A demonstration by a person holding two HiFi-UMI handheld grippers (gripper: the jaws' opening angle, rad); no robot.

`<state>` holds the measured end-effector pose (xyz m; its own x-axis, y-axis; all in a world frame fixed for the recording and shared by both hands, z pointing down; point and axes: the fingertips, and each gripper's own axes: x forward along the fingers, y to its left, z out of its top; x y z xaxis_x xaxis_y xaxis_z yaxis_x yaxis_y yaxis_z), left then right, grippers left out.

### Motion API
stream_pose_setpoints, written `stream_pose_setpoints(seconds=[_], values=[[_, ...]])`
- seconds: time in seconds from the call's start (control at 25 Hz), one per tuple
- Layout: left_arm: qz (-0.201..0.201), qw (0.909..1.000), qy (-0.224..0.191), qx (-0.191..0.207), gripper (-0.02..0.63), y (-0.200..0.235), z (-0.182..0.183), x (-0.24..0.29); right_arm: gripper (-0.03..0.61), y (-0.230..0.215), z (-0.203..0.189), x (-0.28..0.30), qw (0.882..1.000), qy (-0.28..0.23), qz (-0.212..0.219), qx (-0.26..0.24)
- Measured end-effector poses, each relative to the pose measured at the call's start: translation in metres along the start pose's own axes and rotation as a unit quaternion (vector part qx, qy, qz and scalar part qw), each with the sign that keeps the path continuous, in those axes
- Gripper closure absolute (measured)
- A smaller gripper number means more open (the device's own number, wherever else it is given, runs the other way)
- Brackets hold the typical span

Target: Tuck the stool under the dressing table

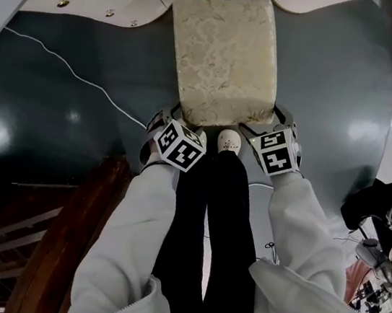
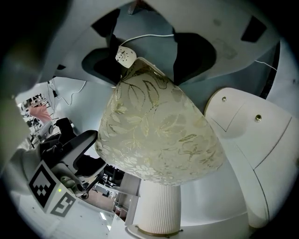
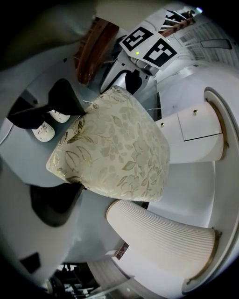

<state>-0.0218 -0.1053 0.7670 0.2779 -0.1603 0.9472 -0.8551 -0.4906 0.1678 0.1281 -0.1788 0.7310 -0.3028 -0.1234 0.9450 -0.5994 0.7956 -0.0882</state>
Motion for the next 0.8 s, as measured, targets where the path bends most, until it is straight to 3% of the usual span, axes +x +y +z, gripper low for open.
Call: stream_pose_setpoints(seconds=[0.8], values=[[-0.003, 0.9992, -0.030, 0.026, 0.265, 0.039, 0.052, 0.006, 0.078, -0.044, 0.042, 0.009, 1.000, -0.022, -0.012, 0.007]])
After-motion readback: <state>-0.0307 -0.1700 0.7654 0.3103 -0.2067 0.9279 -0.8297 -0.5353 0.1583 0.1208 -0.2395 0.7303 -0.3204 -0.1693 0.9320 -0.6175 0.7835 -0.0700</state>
